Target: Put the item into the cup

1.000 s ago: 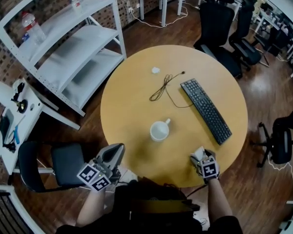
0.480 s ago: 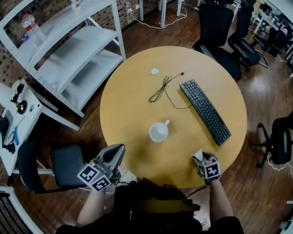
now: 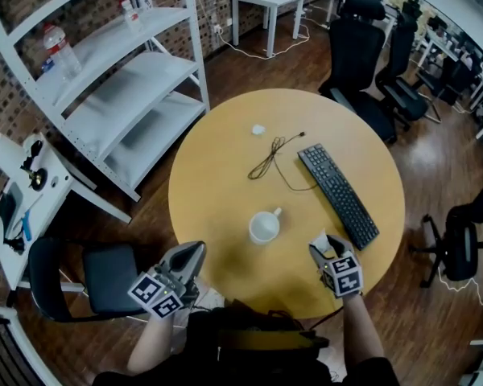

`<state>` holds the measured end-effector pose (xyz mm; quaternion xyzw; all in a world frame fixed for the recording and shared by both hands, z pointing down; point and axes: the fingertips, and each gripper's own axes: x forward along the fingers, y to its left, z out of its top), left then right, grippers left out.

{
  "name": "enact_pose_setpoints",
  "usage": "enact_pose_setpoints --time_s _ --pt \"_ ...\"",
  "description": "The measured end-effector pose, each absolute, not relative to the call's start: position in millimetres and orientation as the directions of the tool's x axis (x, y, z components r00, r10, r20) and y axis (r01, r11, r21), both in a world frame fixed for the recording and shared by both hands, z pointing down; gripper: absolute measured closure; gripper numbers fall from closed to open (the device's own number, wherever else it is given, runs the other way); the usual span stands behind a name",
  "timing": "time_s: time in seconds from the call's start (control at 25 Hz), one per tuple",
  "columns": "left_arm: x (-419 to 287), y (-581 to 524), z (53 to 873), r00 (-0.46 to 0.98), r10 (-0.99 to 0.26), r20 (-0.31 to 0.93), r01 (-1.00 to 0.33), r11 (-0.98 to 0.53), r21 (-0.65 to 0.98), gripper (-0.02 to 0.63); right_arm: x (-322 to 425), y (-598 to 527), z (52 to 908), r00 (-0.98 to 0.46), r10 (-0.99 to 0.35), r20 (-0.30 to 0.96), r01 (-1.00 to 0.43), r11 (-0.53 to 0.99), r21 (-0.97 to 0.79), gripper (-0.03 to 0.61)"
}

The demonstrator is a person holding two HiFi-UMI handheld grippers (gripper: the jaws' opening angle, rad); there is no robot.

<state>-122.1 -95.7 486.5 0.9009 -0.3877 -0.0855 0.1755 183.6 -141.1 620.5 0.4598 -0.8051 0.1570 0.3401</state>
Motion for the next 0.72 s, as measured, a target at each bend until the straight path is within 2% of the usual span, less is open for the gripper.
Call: enact_pose_setpoints --time_s 0.32,0.72 --pt "-157.1 -91.8 482.3 0.602 -0.797 -0.049 -0.732 -0.575 0.367 0.618 97.0 -181.0 557.7 -0.508 -0.655 0.560 -0.760 0.647 0.067 0.339" --pt "-204.0 -72.2 489.1 0.490 -0.871 -0.035 -0.802 -0.466 0.375 0.620 28.5 -192.6 570.8 -0.625 -0.560 0.544 -0.686 0.726 -0.040 0.337"
